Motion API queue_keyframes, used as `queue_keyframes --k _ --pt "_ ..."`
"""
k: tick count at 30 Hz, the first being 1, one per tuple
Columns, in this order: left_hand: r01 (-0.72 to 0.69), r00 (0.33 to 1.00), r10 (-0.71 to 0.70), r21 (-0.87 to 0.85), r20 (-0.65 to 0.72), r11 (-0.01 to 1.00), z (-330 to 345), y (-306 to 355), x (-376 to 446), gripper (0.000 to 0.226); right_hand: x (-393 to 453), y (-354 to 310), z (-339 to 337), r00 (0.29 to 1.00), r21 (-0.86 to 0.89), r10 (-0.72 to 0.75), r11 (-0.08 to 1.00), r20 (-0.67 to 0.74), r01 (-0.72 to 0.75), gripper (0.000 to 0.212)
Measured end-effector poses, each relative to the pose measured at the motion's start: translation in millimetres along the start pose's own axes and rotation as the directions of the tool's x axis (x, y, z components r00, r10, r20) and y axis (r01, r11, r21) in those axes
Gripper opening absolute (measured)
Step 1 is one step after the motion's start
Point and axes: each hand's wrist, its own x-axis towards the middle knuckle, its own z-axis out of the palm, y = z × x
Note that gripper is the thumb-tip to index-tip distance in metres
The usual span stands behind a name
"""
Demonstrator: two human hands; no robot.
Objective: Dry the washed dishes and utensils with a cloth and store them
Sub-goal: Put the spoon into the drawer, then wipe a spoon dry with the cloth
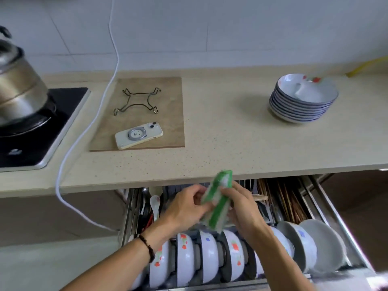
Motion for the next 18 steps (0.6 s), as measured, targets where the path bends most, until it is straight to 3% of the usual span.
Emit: queue_keyframes --k 3,5,8,12,14,18 --pt "-0.054 0.997 0.057 0.073 -0.044 0.996 11.5 56.9 13.4 0.028 -7.9 -43.4 -29.4 1.000 0.126 0.008 0.992 -0.014 -0.006 0.035" --pt "-0.101 0.992 0.111 0.131 -0.064 0.986 18.5 93.3 22.7 0.023 -11.7 -63.2 -53.6 0.998 0.043 -0.051 0.998 -0.026 0.052 0.027" --pt "-0.168 0.981 0.182 0.180 -0.061 0.969 31.5 155.1 38.6 0.017 -20.3 -96.5 -105.1 0.993 -0.102 -0.099 0.991 -0.069 0.091 0.045" --pt "-0.259 0.959 0.275 0.186 -0.064 0.948 49.0 223.9 63.7 0.014 -25.8 -142.1 -170.3 0.961 -0.281 -0.214 0.946 -0.174 0.159 0.007" --pt "-0.307 0.944 0.326 0.224 -0.050 0.925 59.5 250.8 77.7 0.013 -23.1 -162.0 -197.1 0.953 -0.359 -0.229 0.922 -0.200 0.146 0.004" --pt "-0.373 0.922 0.388 0.290 0.008 0.881 75.4 289.6 111.9 0.019 -9.2 -196.8 -233.5 0.923 -0.448 -0.281 0.883 -0.262 0.142 0.052"
